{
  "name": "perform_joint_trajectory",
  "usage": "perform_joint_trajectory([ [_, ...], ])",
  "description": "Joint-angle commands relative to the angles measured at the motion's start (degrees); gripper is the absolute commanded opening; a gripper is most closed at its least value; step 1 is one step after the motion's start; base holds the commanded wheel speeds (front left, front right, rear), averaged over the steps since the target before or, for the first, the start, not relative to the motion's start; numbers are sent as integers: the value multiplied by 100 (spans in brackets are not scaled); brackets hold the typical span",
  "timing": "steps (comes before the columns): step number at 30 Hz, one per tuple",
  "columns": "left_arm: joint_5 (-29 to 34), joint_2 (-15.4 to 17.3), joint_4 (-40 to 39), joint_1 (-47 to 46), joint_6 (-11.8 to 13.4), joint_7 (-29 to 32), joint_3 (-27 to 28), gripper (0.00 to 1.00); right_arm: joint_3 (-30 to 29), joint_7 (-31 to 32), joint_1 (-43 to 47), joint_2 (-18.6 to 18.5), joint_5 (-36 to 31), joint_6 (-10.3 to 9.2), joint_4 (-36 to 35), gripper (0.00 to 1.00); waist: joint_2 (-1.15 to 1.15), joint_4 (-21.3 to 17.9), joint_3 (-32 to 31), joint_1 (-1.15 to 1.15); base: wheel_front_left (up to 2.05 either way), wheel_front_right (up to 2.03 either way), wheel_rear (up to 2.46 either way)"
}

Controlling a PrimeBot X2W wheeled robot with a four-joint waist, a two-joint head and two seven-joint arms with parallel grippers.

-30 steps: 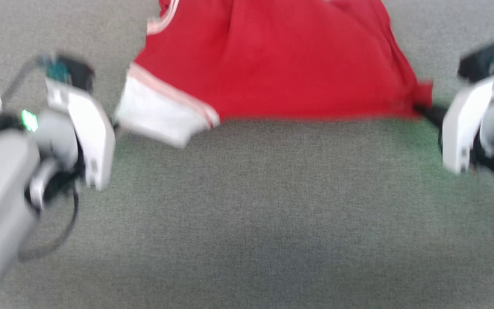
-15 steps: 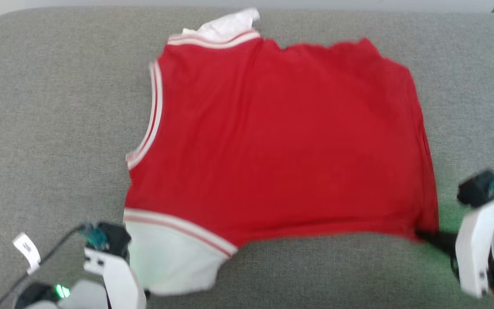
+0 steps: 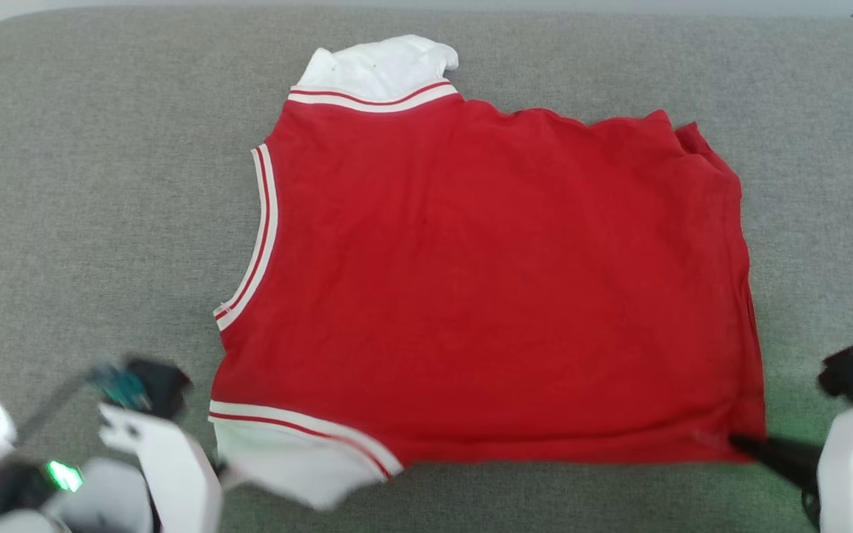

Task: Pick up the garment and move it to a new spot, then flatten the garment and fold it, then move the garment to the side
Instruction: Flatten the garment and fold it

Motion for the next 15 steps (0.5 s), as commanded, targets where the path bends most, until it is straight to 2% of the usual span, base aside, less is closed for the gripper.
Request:
perform_joint_trajectory([
  [1, 126, 100, -66, -237, -15, -68, 155, 0, -260, 16, 9, 172, -113, -2, -95, 0, 0, -16, 29, 0, 0, 0, 0],
  [3, 280, 202, -97, -509, -98, -129, 323, 0, -544, 60, -92, 355, -275, -2, -213, 0, 0, -40, 73, 0, 0, 0, 0],
  [7, 527, 265, 83, -1139, -436, -111, 531, 0, -953, 198, -456, 719, -691, -2, -321, 0, 0, -80, 168, 0, 0, 0, 0],
  [11, 653, 101, 437, -1643, -759, -45, 575, 0, -1115, 222, -886, 988, -982, -2, -222, 0, 0, -100, 268, 0, 0, 0, 0],
  [15, 841, -377, 1241, -2372, -1256, 45, 473, 0, -1011, 184, -1513, 1185, -1288, -2, 109, 0, 0, -91, 418, 0, 0, 0, 0],
])
